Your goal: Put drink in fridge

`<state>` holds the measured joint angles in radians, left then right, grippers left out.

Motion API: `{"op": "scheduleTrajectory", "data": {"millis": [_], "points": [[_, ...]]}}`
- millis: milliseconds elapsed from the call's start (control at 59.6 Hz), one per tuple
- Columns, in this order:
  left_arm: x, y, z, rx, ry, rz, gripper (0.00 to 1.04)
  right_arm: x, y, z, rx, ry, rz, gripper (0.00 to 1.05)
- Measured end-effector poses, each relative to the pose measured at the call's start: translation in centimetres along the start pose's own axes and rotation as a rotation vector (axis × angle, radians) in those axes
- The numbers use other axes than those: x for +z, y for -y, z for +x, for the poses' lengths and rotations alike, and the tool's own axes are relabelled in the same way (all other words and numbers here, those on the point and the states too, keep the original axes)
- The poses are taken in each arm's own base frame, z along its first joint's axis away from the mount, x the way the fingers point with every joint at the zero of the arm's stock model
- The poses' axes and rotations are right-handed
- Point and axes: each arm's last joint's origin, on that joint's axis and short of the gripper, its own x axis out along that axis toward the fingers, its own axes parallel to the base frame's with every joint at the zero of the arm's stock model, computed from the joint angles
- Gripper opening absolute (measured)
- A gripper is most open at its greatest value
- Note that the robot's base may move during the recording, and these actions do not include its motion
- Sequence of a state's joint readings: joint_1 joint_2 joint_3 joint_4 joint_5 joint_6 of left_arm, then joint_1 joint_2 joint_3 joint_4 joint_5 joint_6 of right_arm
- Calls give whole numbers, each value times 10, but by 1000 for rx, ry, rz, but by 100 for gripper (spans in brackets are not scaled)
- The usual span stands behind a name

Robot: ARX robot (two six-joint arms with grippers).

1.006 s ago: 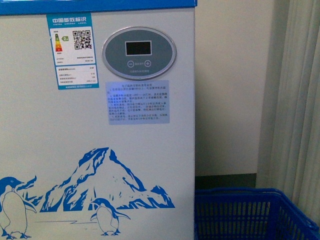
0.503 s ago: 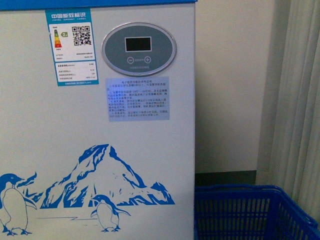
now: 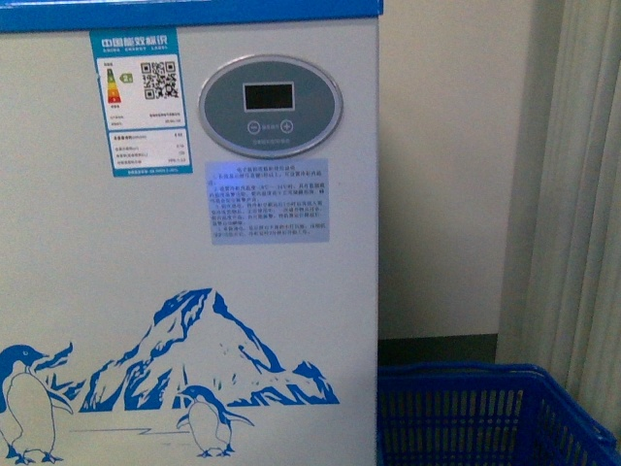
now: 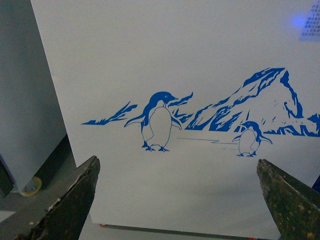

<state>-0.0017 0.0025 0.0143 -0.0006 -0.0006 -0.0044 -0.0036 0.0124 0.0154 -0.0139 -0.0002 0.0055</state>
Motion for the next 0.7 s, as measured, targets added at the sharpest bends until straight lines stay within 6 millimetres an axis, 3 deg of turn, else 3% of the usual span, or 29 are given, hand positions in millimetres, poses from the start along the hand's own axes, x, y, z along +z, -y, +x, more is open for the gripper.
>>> {"op": "scheduleTrajectory", "data": {"millis": [704], "points": [[0,0,0,0,0,0,97,0,0,0,0,0,0,39]]}}
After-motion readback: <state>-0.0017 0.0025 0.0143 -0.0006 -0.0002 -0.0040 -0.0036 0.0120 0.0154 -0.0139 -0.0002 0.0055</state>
